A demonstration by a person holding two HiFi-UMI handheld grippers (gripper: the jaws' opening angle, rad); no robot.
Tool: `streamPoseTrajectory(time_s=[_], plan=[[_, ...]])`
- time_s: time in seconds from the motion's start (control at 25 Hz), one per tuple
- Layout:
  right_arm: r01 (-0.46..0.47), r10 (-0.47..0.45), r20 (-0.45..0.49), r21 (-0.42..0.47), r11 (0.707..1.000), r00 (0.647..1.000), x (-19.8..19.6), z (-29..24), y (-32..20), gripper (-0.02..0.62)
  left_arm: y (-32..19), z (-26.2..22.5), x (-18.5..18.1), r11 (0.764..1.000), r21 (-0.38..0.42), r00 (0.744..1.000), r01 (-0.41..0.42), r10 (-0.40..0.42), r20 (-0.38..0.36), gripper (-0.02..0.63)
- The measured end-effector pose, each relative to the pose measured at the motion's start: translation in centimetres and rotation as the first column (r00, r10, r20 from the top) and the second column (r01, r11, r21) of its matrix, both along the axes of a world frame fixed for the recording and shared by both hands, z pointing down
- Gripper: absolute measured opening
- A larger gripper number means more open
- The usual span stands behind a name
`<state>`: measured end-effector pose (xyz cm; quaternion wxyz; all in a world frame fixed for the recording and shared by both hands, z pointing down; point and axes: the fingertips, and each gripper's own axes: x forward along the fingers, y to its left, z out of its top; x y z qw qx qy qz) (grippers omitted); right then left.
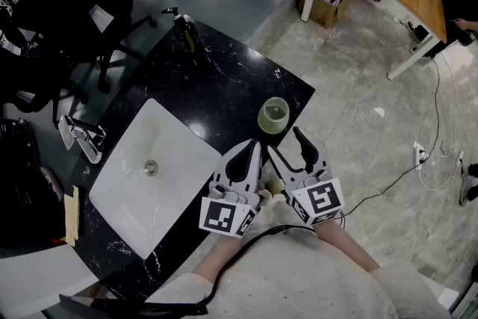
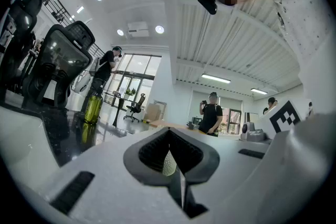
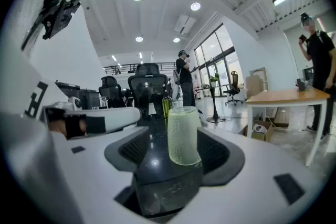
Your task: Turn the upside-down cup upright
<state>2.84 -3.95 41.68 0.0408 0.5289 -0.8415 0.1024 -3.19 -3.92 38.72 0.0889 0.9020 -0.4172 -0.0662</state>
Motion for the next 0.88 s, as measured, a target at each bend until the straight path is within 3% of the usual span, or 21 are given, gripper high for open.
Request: streamPoseTrajectory(time_s=[0.28,0.88], plan=[[0.021,-0.021,-0.078,-0.006,1.0,0.997,0.2,1.9,-3.4,0.314,-1.5,-0.3,-0.2,0.999,0.026,0.999,0.041,-0.041,0.015,0.006],[0.071,-0.078,-0.137,-0.055,0.996,0.987,-0.8,4.6,-5.7,0.324,-2.6,-0.4,-1.4,0.994,0.016,0.994,0.112,-0.113,0.009,0.006]])
